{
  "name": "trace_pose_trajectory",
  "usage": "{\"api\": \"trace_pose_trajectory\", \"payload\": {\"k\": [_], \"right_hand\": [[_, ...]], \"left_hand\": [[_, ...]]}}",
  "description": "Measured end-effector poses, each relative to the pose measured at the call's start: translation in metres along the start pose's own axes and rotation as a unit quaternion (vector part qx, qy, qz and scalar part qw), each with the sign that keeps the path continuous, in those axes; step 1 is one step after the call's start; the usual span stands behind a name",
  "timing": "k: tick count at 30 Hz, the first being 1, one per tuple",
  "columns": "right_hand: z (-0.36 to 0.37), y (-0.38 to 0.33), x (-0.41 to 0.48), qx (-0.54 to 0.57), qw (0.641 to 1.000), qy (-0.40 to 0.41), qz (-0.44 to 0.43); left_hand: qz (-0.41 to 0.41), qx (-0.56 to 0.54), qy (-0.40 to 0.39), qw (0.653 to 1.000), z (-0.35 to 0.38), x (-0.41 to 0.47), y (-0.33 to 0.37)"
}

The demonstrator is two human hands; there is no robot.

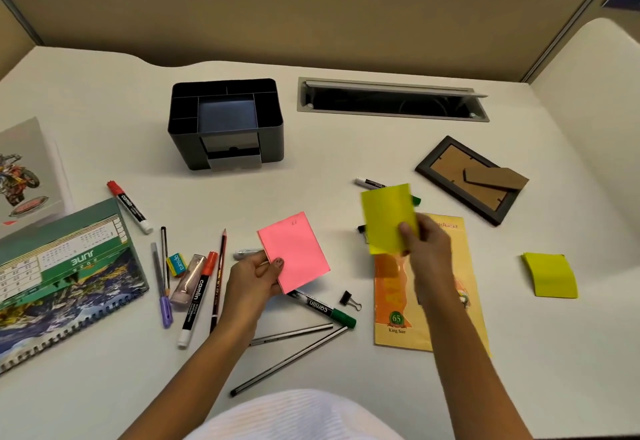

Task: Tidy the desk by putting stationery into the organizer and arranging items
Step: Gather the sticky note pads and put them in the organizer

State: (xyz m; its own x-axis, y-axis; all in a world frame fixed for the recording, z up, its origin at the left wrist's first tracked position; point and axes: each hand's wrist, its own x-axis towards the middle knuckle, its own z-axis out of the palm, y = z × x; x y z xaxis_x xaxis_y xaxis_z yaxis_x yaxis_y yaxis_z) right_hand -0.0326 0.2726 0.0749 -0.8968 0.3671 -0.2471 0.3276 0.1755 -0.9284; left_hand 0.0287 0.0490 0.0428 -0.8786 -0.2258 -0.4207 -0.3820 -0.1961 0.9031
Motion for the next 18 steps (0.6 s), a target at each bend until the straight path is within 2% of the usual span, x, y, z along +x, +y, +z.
{"api": "trace_pose_trajectory", "payload": {"k": [3,5,11,14,18], "right_hand": [[0.030,0.008,-0.033,0.030,0.991,-0.126,0.021],[0.049,0.015,-0.053,-0.005,0.988,-0.157,0.007],[0.080,0.030,-0.077,-0.146,0.980,-0.089,-0.105],[0.090,0.032,-0.081,-0.158,0.980,-0.076,-0.092],[0.099,0.032,-0.082,-0.105,0.985,-0.107,-0.079]], "left_hand": [[0.002,-0.008,-0.010,1.000,0.004,-0.002,0.002],[0.001,-0.005,-0.014,1.000,0.004,-0.002,0.002],[0.020,0.058,-0.010,0.998,0.004,-0.003,-0.001],[0.052,0.136,0.003,0.989,0.007,0.000,-0.003],[0.098,0.187,0.038,0.977,0.019,-0.003,-0.002]]}}
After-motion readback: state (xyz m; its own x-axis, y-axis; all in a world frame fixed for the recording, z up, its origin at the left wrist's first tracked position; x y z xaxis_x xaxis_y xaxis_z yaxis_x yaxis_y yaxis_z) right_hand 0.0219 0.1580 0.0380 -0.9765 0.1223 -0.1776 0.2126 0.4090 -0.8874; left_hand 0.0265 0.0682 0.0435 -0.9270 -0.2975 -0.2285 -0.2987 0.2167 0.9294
